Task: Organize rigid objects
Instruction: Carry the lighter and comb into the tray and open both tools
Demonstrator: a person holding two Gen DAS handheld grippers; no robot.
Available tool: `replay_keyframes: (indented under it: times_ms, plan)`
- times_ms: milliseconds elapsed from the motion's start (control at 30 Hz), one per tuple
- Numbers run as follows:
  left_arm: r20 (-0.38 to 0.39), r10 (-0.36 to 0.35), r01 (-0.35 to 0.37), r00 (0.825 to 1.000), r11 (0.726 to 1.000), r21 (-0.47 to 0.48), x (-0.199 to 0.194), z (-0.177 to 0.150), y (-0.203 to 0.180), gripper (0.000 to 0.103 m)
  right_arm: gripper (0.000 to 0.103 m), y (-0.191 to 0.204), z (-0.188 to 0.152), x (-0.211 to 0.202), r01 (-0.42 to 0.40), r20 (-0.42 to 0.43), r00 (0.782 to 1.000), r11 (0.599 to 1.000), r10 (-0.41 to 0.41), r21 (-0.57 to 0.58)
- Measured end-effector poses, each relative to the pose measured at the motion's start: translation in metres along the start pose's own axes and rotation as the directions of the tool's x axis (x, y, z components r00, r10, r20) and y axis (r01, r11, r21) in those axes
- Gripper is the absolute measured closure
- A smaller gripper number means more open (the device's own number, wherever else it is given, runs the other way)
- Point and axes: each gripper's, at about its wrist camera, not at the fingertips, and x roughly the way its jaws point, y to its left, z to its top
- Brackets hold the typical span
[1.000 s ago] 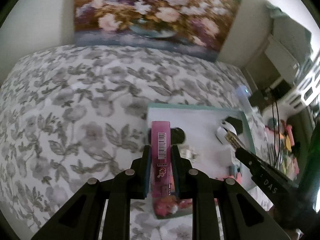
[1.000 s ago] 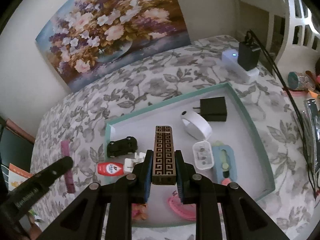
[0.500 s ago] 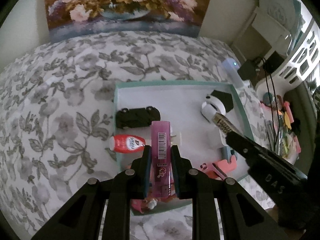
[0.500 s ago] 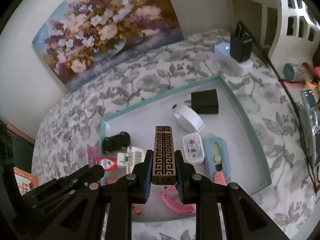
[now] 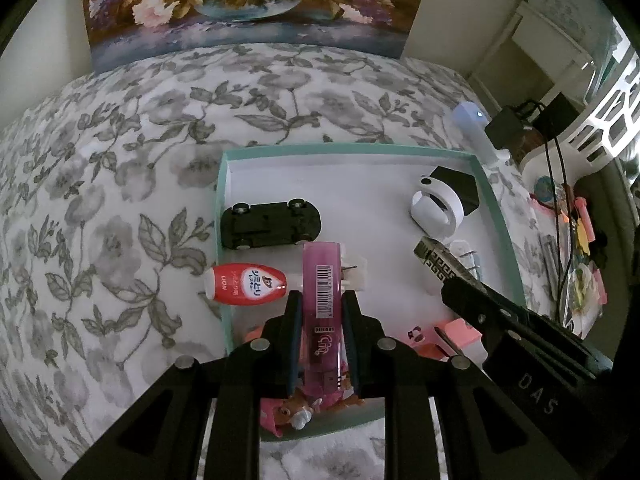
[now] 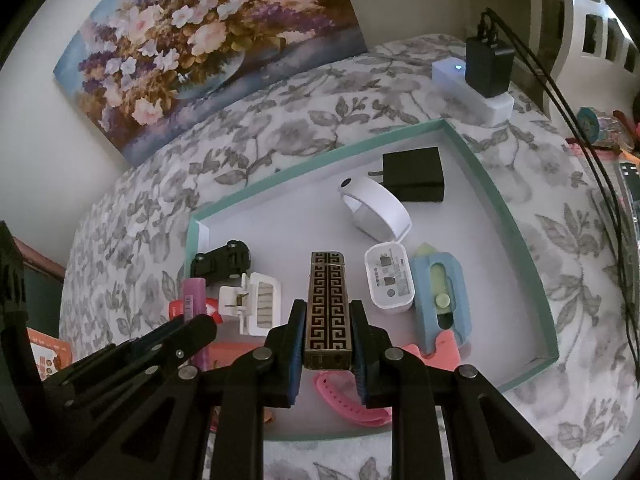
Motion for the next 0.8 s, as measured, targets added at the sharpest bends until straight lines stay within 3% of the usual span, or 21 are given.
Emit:
replay_keyframes:
  times_ms: [367,667,800]
  plan:
    - [-0.018,0.017,-0.016,1.0,1.0,0.02,0.005,0.0,-0.002,0.081,0.077,0.004,-0.001,0.005,0.012,-0.015,1.0,1.0,-0.013,-0.023]
    - [-0.013,0.03,-0.03,0.999,0.999,-0.012,0.002,0.001,0.009,0.071,0.077,0.007,-0.001,0.005,0.019,-0.017,1.0,0.999,-0.02,-0.043]
    - [-0.005,0.042,-0.043,0.999,0.998,-0.044,-0.001,0.003,0.019,0.059,0.076,0.008,-0.002,0.006,0.025,-0.016,1.0,0.998,-0.026,-0.049]
